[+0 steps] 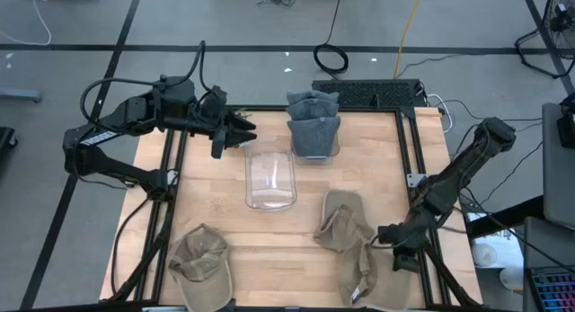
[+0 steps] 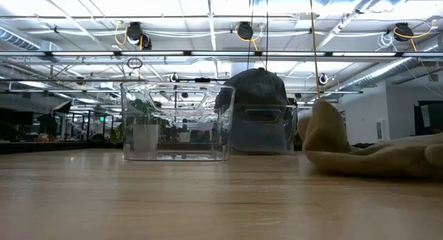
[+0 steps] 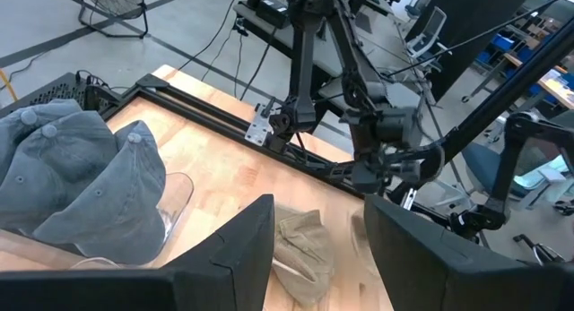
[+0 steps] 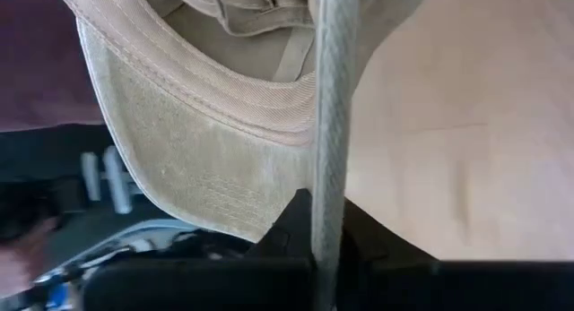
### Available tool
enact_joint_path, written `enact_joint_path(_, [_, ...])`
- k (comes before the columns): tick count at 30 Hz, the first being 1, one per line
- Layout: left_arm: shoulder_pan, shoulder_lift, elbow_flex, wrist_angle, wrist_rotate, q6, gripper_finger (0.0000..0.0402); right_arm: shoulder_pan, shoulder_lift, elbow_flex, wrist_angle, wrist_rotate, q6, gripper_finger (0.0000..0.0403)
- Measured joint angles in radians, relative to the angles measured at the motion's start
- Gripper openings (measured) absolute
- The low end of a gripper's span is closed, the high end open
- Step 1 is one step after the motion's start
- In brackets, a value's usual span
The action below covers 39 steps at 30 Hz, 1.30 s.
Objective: Pick & Place hat
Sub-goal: Put the bottom right brown cap into the left transparent bin
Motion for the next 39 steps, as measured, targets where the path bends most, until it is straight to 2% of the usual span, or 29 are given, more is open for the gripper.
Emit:
enact_joint_path(4, [0.000, 0.000, 0.000, 0.000, 0.000, 0.011, 0.0182, 0.000, -0.076, 0.002, 0.000, 0.010, 0.013, 0.0001])
enact_joint_path(9, [0.000, 0.000, 0.000, 0.003, 0.000, 0.031, 0.0182, -0.014, -0.132, 0.002, 0.026, 0.078, 0.012, 0.0001])
enact_joint_path(19, [0.000, 0.000, 0.000, 0.053, 0.000, 0.192, 0.0182, -0.161, -0.144, 0.002, 0.436, 0.100, -0.118, 0.0000])
enact_joint_path(24, [0.000, 0.000, 0.000, 0.081, 0.000, 0.241, 0.0182, -0.248, -0.144, 0.003, 0.610, 0.024, -0.204, 0.0000])
enact_joint_path(32, [0.000, 0.000, 0.000, 0.145, -0.001, 0.257, 0.0182, -0.392, -0.142, 0.003, 0.780, -0.137, -0.244, 0.0000])
enact_joint_path(35, [0.001, 0.000, 0.000, 0.206, 0.003, 0.246, 0.0186, -0.447, -0.133, 0.003, 0.898, -0.149, -0.269, 0.0000])
enact_joint_path(39, [0.015, 0.000, 0.000, 0.262, 0.048, 0.273, 0.0216, -0.528, -0.103, 0.004, 1.087, -0.158, -0.300, 0.0000])
